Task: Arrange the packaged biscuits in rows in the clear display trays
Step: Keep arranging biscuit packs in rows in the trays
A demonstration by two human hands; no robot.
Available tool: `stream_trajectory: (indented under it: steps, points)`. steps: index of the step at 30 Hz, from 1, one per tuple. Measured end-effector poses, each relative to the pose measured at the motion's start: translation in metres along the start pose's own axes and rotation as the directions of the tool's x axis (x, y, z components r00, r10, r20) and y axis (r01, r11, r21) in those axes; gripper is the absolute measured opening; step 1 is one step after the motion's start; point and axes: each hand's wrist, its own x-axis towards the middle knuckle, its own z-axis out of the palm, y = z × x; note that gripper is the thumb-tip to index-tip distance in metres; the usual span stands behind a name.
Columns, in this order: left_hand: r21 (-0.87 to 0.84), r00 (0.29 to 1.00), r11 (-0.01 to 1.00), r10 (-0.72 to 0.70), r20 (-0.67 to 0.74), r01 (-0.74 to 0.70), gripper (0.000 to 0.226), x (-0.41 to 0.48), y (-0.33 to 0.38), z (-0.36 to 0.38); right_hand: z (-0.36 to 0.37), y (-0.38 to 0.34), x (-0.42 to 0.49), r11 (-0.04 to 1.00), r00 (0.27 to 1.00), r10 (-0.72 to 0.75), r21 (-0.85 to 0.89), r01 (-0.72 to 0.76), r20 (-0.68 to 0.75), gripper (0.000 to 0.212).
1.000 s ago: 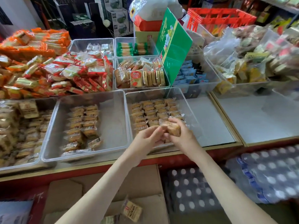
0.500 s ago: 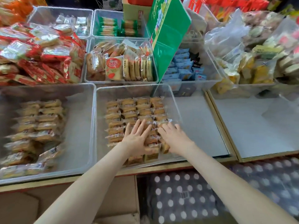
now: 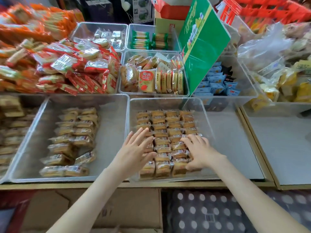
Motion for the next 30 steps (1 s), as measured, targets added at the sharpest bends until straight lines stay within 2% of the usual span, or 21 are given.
stream_trajectory:
  steps: [3,6,9,12,16,19,24,30]
  points:
    - [0.038,0.969,0.992,-0.107,-0.222,0.119,0.073,-0.071,-0.066,-0.016,-0.030,-0.046,-0.001,0.989,0.972,-0.052,0.123,0.082,-0.229,0.078]
    - [0.109,0.904,0.937,-0.283,-0.320,0.332,0.072,-0.138,-0.127,-0.024,-0.046,-0.120,0.012,0.929,0.907,-0.243,0.189,0.320,-0.344,0.070]
    - [0.153,0.854,0.871,-0.401,-0.332,0.468,0.077,-0.185,-0.173,-0.024,-0.046,-0.203,0.039,0.846,0.840,-0.462,0.143,0.514,-0.285,0.070]
    - [0.178,0.874,0.868,-0.417,-0.249,0.464,0.079,-0.209,-0.203,-0.011,-0.034,-0.269,0.074,0.803,0.806,-0.579,0.087,0.590,-0.126,0.074]
    - [0.141,0.886,0.907,-0.340,-0.315,0.398,0.068,-0.213,-0.216,0.003,-0.014,-0.308,0.109,0.817,0.823,-0.568,-0.112,0.566,0.021,0.074]
    - [0.135,0.886,0.915,-0.318,-0.338,0.380,0.065,-0.213,-0.218,0.007,-0.008,-0.315,0.118,0.840,0.845,-0.528,-0.090,0.535,0.086,0.072]
    - [0.110,0.890,0.933,-0.286,-0.355,0.343,0.063,-0.216,-0.224,0.012,-0.003,-0.318,0.127,0.877,0.881,-0.467,0.085,0.473,-0.079,0.067]
    - [0.097,0.903,0.940,-0.280,-0.325,0.327,0.065,-0.217,-0.226,0.012,0.003,-0.337,0.135,0.909,0.908,-0.413,0.037,0.416,-0.064,0.065]
